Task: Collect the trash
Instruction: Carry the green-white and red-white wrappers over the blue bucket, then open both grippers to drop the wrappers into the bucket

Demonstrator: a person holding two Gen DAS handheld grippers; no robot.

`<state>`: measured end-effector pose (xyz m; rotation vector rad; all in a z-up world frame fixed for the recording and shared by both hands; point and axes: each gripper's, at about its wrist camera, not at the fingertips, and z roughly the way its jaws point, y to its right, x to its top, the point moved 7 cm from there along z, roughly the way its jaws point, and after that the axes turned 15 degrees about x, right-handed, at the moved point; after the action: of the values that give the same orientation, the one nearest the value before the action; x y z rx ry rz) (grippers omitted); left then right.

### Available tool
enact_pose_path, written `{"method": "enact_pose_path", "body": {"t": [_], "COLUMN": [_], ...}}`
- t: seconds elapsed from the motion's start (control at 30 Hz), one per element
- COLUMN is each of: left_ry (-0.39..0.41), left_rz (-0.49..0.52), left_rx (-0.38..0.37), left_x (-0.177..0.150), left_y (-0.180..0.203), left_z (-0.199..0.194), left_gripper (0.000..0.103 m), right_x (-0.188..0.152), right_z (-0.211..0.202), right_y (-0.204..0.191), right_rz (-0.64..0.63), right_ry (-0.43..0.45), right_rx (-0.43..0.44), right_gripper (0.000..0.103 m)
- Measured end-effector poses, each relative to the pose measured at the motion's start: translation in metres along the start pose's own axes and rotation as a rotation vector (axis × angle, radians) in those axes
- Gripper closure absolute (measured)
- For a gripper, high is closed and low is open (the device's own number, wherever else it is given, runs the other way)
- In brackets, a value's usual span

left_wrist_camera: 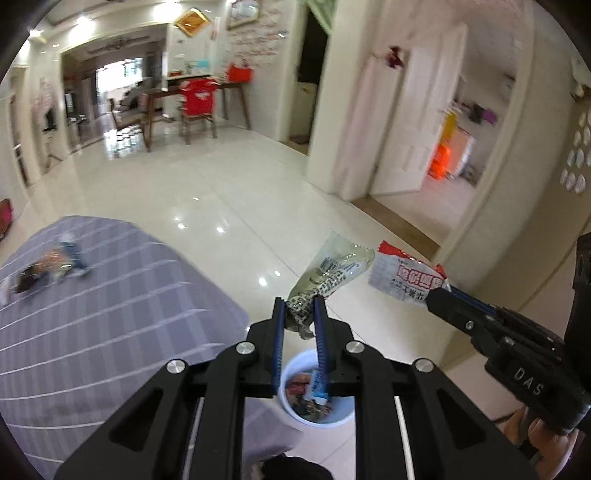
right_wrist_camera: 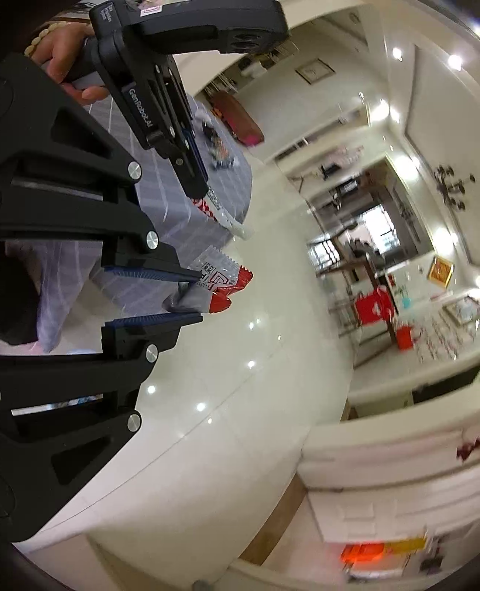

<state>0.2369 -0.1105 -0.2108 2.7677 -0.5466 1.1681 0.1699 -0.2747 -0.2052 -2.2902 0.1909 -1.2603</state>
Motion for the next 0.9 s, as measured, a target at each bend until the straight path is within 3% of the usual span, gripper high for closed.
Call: {"method": "enact_pose_path", "body": {"t": [0.13,0.33,0.4,0.43,0.47,0.9], "left_ry": [-0.033,-0.074,-0.092,-0.100,-0.108,-0.177], "left_rz": [0.045,0.083,0.094,0.098,0.102,0.145], "left_rx": [-0.029,-0.024,-0.020,-0.016,-0.014,-0.022], "left_x": [-0.007,-0.014,-0.019,-0.020,-0.022,-0.043], "left_y": [0.038,0.063,0.070,0.071,0.074,0.099], "left_z": [0.020,0.046,0.055,0.059,0.062,0.091], "left_gripper": [0.088,0.088,0.088,0.088,0.088,0.088], "right_x": [-0.007,-0.016,-0.022,-0.025,-0.028,-0.046], "right_z": [-0.012,-0.011,-0.003,0.000,0.002,-0.008], "right_y": [0.032,0.066,0.078,0.086,0.094,0.114], "right_rz": [0.040,0.095,0.124,0.136,0.141,0.188], "right_ry": [0.001,-0.007,-0.022,-0.022,-0.028,-0.034], "right_rx": [-0.035,-0.040,-0.035,-0.051,-0.066,-0.077], "right_gripper": [0.086,0.083,0.064,0.037,0.033,0.033]}}
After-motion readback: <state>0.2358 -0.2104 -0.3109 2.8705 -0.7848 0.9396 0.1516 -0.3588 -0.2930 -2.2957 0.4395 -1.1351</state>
